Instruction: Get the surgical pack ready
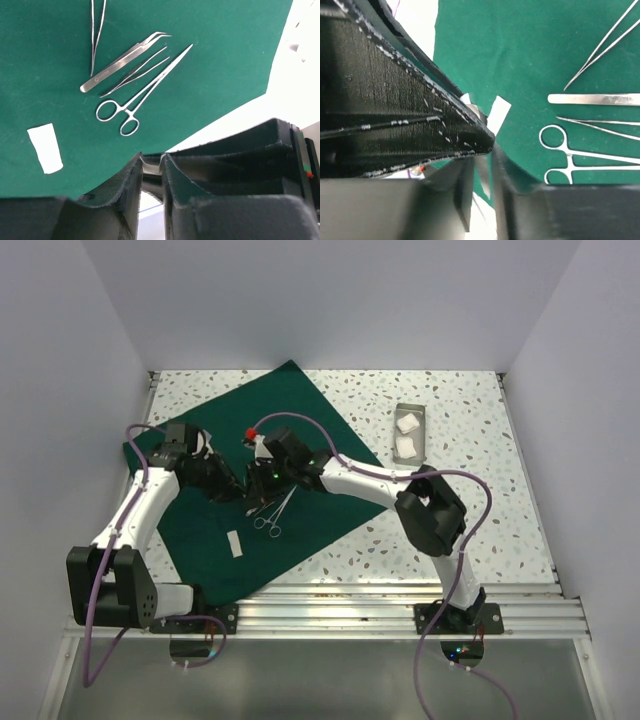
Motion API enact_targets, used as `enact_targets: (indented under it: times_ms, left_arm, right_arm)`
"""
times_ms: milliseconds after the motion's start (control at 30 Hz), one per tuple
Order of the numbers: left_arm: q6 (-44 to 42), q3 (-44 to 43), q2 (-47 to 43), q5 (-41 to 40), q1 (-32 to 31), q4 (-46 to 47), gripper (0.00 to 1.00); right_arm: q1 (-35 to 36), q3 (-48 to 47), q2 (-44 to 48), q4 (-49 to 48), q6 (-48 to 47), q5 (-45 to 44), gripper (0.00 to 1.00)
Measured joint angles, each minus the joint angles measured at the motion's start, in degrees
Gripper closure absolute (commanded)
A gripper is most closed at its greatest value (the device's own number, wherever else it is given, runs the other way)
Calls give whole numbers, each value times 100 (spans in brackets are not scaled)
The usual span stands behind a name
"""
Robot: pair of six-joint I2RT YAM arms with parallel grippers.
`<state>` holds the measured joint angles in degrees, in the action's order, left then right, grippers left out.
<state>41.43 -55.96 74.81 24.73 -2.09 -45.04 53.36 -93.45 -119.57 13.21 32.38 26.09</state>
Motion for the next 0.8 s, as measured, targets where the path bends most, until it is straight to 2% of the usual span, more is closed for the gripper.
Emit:
enact_targets:
  times_ms: [67, 100, 200, 233, 367, 467, 633, 733, 800]
  left_arm:
    - [-7, 15, -4, -4, 0, 0, 61]
    - [-9, 15, -4, -9, 2, 7, 48]
    - [-57, -61, 31, -138, 26, -52, 28]
    - [-107, -151, 72, -205, 39, -103, 25]
    - [-313, -767, 264, -632, 98, -273, 21]
    - [-463, -966, 243, -844, 122, -229, 21]
    - [-632, -356, 101, -916, 118, -153, 22]
    - [-671, 133, 22, -944, 57, -197, 21]
    - [-678, 302, -11, -975, -11, -232, 21]
  right_arm:
    - [7, 0, 2, 4, 17, -13, 93]
    - [17, 7, 2, 11, 24, -22, 97]
    - [15, 133, 37, -17, 44, -87, 100]
    - [-4, 216, 72, -2, 42, -114, 100]
    - [-208, 798, 341, 28, 35, -118, 100]
    - [-772, 1235, 651, 181, 11, -157, 100]
    - [-2667, 1259, 949, 588, -214, -560, 100]
    - [-3823, 918, 890, 883, -400, -828, 98]
    - [-4350, 501, 717, 1128, -549, -1001, 97]
